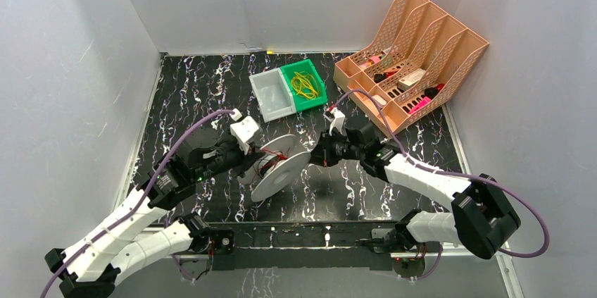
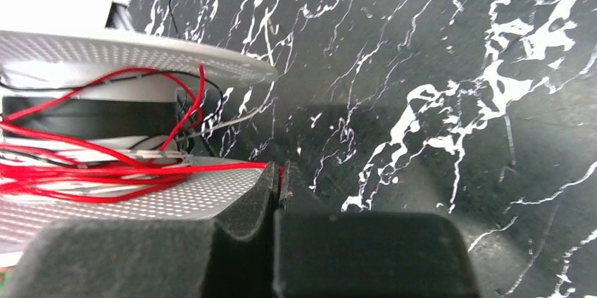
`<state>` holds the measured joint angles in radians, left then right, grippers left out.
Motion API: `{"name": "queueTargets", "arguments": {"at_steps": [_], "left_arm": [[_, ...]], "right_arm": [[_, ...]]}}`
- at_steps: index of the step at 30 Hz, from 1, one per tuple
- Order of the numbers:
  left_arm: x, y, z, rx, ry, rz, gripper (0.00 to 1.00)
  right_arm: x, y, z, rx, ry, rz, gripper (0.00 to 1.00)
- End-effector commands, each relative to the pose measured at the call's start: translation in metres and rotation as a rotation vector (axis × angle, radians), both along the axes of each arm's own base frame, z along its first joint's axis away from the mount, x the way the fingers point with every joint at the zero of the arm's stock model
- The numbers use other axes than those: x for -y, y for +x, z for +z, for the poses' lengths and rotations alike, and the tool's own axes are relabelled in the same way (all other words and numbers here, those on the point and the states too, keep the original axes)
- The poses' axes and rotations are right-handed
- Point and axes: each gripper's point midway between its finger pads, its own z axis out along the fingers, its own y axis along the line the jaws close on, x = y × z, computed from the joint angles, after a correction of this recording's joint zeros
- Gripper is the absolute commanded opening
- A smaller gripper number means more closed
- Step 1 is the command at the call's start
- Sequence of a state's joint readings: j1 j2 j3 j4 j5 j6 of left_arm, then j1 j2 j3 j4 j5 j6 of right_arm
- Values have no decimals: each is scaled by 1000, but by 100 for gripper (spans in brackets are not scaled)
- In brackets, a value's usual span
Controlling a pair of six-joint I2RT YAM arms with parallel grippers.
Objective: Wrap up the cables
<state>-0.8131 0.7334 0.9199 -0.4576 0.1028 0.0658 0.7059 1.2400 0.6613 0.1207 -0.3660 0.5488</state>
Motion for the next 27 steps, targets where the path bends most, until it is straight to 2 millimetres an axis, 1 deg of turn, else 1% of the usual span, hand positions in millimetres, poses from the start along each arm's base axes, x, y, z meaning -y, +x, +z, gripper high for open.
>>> {"name": "queueTargets", "arguments": {"at_steps": [1,6,9,10,12,14,17,22,27], "left_arm": [[15,-10,58,119,-217,-77,0],[19,-8,64,141,-270,-75,0],[21,-5,66,146,-300,-60,0],[21,-4,67,151,-317,-56,0],[23,0,70,150,-357,-33,0],[23,6,73,139,-400,7,0],[23,20,66,103,-421,89,0],[25,37,52,44,-452,189,0],[25,52,50,-23,-543,268,0]], "right_arm": [[1,-6,-5,7,84,20,0],[-2,-28,-8,10,183,109,0],[0,-39,-7,37,238,143,0],[0,-42,-4,47,259,155,0],[4,-54,-8,44,285,187,0],[6,-61,-2,62,317,212,0],[10,-69,6,93,350,227,0],[17,-82,20,133,400,244,0],[24,-92,30,164,450,247,0]]}}
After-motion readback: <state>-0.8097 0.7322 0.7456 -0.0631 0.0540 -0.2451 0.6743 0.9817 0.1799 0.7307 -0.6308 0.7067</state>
